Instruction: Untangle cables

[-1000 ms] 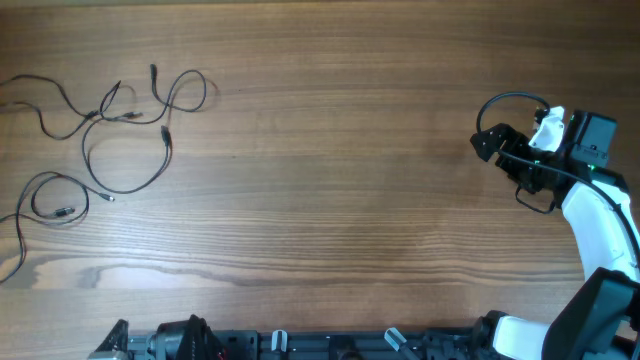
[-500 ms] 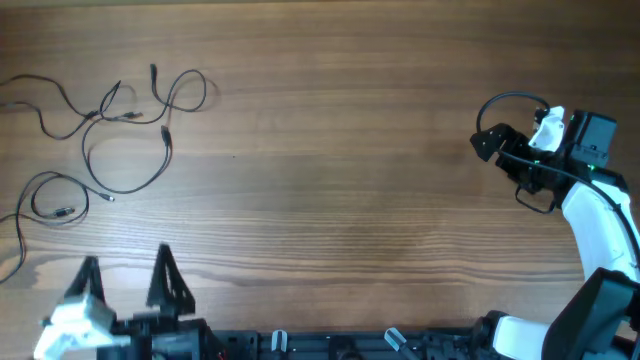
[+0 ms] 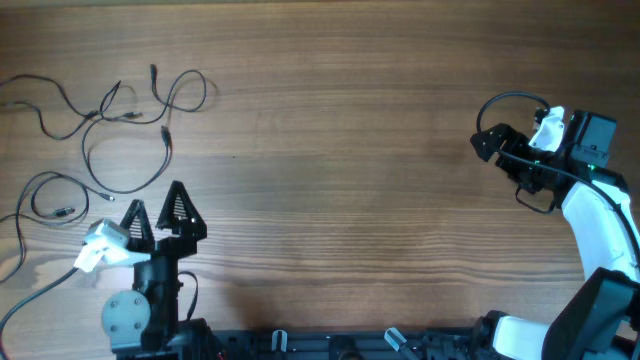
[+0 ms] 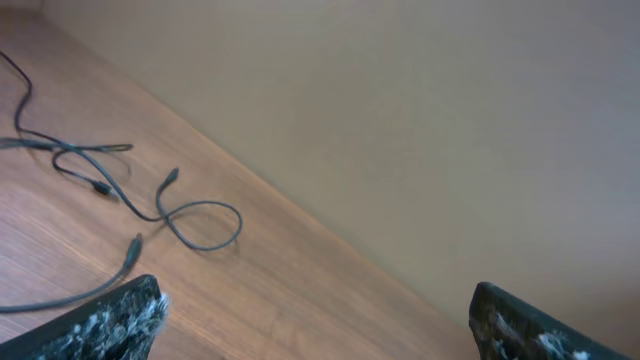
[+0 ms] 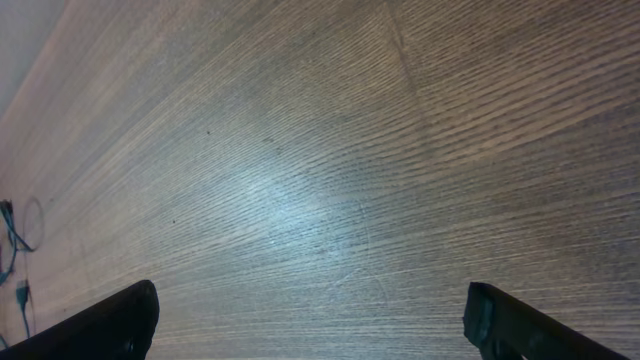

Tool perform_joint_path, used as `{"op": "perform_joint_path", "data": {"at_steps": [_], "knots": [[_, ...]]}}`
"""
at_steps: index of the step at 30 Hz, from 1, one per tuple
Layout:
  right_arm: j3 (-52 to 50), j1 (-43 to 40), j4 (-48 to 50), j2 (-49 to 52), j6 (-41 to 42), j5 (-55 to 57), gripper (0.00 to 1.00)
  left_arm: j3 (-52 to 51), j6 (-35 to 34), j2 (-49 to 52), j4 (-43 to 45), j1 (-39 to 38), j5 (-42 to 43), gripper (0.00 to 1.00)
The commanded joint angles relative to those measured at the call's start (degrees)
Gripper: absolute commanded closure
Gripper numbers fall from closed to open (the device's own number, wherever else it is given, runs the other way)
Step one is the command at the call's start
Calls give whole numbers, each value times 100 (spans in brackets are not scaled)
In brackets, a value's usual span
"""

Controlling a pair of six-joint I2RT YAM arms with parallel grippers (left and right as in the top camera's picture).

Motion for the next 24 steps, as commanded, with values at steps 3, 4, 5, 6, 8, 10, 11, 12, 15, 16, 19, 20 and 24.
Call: {"op": "perform_joint_path", "data": {"at_steps": [3, 4, 5, 6, 8, 10, 11, 12, 15, 16, 19, 20, 24], "knots": [[-11, 24, 15, 48, 28, 15, 0, -719, -219, 7, 739, -20, -122, 0], [-11, 24, 15, 24, 28, 15, 0, -824, -219, 9, 824, -20, -208, 0], [-11, 26, 15, 7, 28, 15, 0, -894, -221, 9, 863, -20, -254, 0], [-11, 26, 15, -28, 28, 15, 0, -953, -219, 9, 903, -20, -271, 0], [-11, 26, 13, -184, 28, 15, 0, -1163, -214, 9, 1008, -20, -273, 0], [-11, 26, 13, -358, 28, 15, 0, -1305, -175, 9, 1016, -20, -271, 0], [-11, 26, 13, -490, 28, 15, 0, -1375, -175, 9, 1045, -20, -271, 0], [-11, 26, 13, -634, 31, 15, 0, -1475, -175, 9, 1119, -20, -271, 0], [-11, 26, 13, -990, 28, 15, 0, -1499, -155, 9, 1099, -20, -271, 0], [-11, 26, 13, -1156, 28, 15, 0, -1499, -155, 9, 1095, -20, -275, 0], [-11, 26, 11, -1696, 28, 15, 0, -1499, -160, 9, 1073, -20, -245, 0], [-11, 26, 11, -1816, 28, 15, 0, -1499, -160, 9, 1073, -20, -243, 0], [-11, 26, 9, -2702, 28, 15, 0, -1499, -160, 9, 1073, -20, -243, 0]]}}
